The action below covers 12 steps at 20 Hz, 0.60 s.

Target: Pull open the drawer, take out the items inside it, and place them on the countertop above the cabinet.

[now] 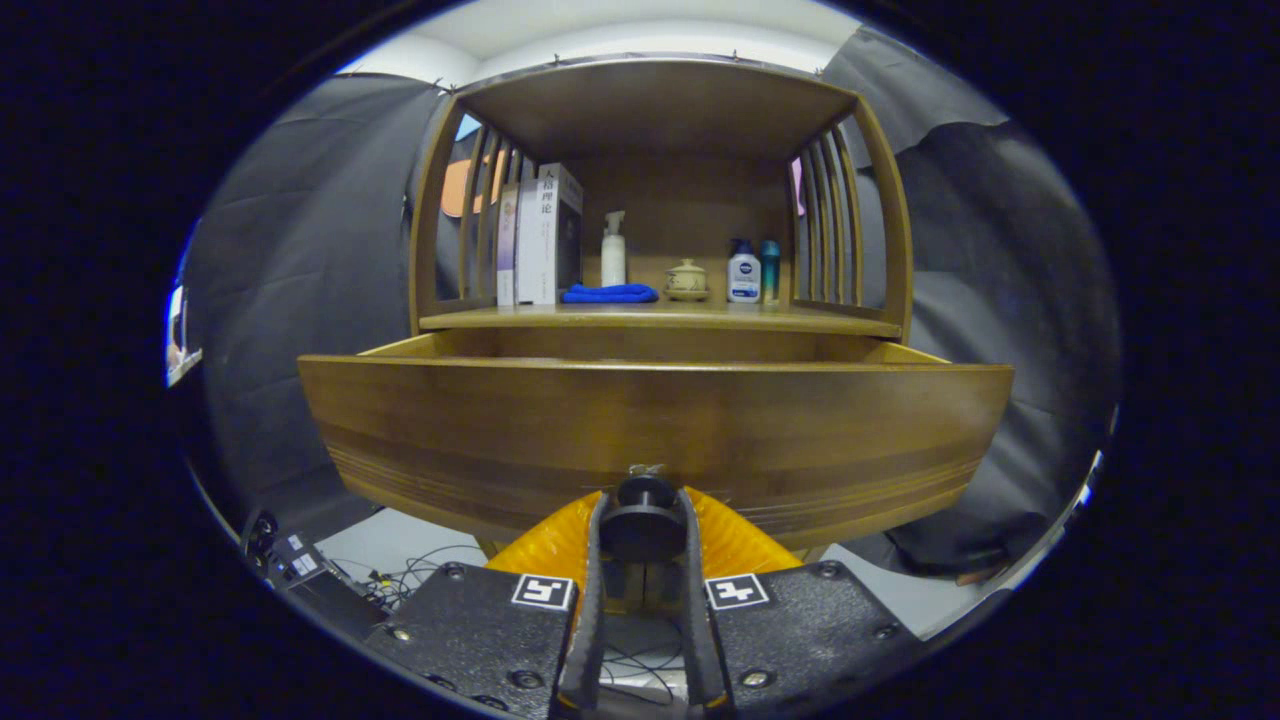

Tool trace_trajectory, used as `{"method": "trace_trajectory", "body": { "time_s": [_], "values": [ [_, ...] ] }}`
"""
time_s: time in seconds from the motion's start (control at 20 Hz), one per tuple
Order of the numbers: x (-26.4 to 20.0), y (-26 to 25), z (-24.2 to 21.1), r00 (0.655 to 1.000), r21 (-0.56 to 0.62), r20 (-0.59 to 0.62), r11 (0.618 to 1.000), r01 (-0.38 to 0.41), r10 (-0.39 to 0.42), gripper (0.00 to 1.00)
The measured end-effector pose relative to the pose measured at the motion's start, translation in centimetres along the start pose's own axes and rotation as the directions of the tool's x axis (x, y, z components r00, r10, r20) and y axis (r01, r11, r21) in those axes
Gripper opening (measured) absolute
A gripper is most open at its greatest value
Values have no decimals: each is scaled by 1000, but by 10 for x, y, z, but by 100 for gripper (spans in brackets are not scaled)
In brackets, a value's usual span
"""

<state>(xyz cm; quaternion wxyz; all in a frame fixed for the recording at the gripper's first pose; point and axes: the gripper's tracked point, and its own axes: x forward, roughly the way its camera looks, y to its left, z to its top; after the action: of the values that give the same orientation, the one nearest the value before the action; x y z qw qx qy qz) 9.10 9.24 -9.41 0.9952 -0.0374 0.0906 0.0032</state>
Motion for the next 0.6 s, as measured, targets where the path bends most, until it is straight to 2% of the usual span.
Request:
{"method": "trace_trajectory", "body": {
  "time_s": [0.1,0.45,0.6],
  "values": [
    [-14,1,-8,1000,8,-5,1000,-6,6,35],
    [-16,1,-11,1000,-15,4,1000,-4,4,35],
    [-17,-1,-11,1000,-56,-9,998,-2,1,42]
  ]
}}
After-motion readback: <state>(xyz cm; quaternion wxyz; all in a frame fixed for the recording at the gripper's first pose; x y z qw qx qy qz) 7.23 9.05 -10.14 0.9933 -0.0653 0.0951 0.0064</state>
